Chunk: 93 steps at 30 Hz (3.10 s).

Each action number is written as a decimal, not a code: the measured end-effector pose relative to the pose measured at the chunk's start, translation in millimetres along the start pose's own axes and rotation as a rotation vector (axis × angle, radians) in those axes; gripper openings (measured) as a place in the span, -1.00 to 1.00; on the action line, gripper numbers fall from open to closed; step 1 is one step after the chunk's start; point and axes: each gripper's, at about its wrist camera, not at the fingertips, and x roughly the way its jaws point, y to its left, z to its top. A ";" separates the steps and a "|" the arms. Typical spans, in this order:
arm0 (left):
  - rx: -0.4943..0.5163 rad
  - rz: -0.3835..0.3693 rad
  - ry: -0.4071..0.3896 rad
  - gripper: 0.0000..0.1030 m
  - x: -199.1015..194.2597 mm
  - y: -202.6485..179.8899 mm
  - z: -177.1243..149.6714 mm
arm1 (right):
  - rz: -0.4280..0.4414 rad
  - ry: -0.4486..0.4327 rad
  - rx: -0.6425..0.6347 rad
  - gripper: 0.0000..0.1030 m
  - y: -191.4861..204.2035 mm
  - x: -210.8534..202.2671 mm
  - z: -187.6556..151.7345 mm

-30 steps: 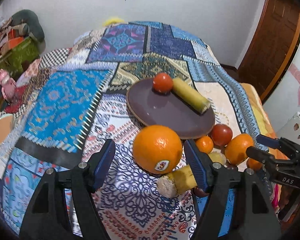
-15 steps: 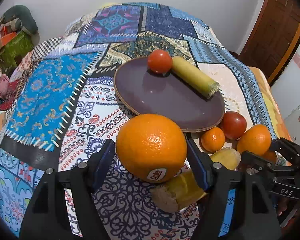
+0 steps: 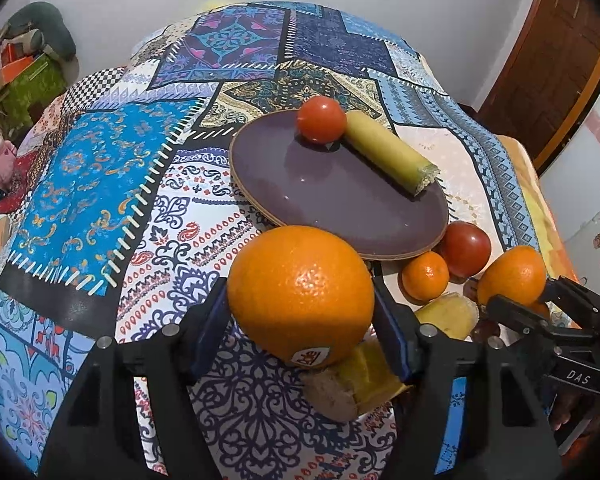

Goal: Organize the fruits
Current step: 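Grasp the stickered large orange with the left tool while the right tool grasps another large orange, then carry the orange over the plate with the left tool while the right tool carries its orange alongside, then open the left tool over the plate while the right tool releases its orange and withdraws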

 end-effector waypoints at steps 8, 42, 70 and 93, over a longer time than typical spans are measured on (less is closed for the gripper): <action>-0.012 -0.002 -0.029 0.29 -17.1 2.8 1.8 | -0.004 -0.061 -0.013 0.21 4.3 -18.9 12.7; -0.010 0.041 -0.149 0.29 -16.8 20.3 82.8 | 0.031 -0.113 -0.148 0.21 52.4 23.8 100.7; 0.039 0.073 -0.045 0.29 49.4 17.8 104.2 | -0.018 0.021 -0.268 0.21 71.6 83.3 108.3; 0.089 0.051 -0.139 0.30 1.4 8.5 97.6 | -0.008 0.009 -0.247 0.27 67.8 67.7 106.5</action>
